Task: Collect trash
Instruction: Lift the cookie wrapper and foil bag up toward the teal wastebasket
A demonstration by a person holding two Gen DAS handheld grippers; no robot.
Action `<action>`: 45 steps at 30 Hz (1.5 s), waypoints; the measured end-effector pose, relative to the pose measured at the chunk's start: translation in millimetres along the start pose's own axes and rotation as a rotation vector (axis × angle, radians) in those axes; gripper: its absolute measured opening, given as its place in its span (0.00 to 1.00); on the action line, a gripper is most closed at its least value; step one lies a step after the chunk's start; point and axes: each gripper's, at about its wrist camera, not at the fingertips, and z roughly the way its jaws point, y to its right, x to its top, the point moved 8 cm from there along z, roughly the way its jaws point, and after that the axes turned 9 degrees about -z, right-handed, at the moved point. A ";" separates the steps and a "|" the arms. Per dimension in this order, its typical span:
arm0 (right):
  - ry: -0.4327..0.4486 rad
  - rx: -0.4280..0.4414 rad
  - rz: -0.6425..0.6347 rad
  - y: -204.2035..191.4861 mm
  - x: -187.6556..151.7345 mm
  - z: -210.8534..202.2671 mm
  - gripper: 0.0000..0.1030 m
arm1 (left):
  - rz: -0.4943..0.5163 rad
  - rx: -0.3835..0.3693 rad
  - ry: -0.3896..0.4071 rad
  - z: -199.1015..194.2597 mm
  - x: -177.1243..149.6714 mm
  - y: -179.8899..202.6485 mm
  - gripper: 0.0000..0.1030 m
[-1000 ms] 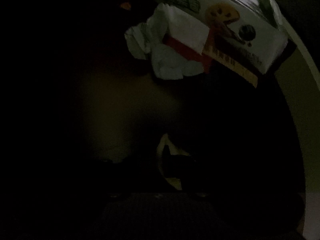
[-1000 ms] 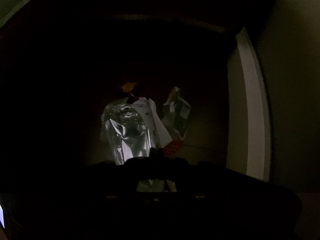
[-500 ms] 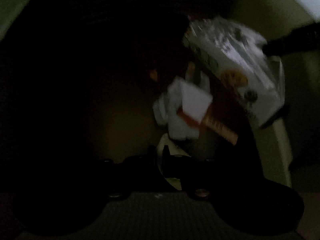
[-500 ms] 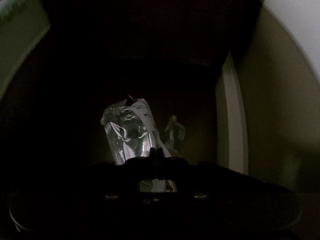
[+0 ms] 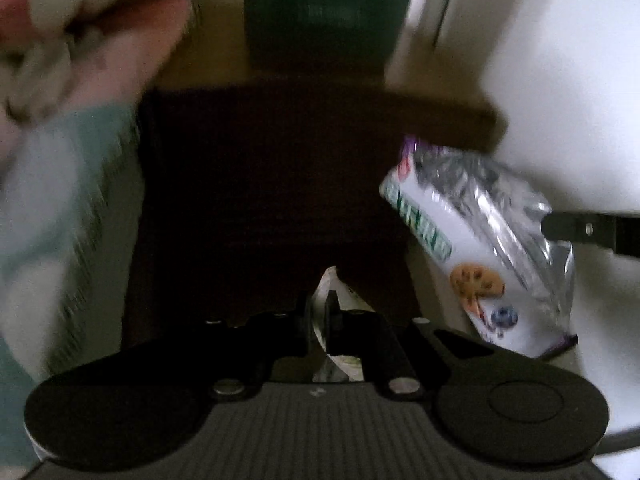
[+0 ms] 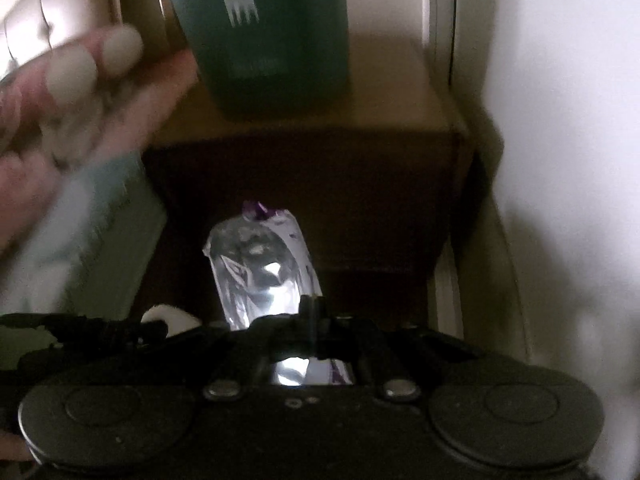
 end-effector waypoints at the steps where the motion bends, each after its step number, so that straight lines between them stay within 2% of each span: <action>1: 0.019 0.003 -0.003 -1.1 14.5 -11.1 0.00 | -0.002 -0.006 0.016 -10.6 13.5 1.9 0.05; 7: 0.115 -0.002 -0.045 -10.2 81.9 -56.8 0.00 | 0.017 -0.031 0.105 -67.7 89.1 19.2 0.05; 17: 0.279 -0.029 -0.065 -12.9 183.6 -131.4 0.00 | 0.016 -0.073 0.239 -158.1 195.3 35.9 0.05; 25: 0.406 -0.091 -0.081 -14.2 271.7 -158.4 0.00 | 0.054 -0.089 0.349 -204.0 286.9 58.7 0.06; 31: 0.437 -0.122 -0.056 -7.9 335.2 -145.0 0.00 | 0.089 -0.086 0.407 -210.9 349.1 73.1 0.06; 36: 0.415 -0.130 -0.024 -0.6 370.8 -121.2 0.00 | 0.095 -0.083 0.401 -187.9 393.3 79.7 0.06; 41: 0.363 -0.135 -0.014 3.1 388.5 -85.0 0.00 | 0.133 -0.047 0.381 -152.5 412.5 84.6 0.06; 45: 0.314 -0.141 0.005 8.0 395.1 -58.0 0.00 | 0.145 -0.002 0.334 -120.3 420.5 81.9 0.06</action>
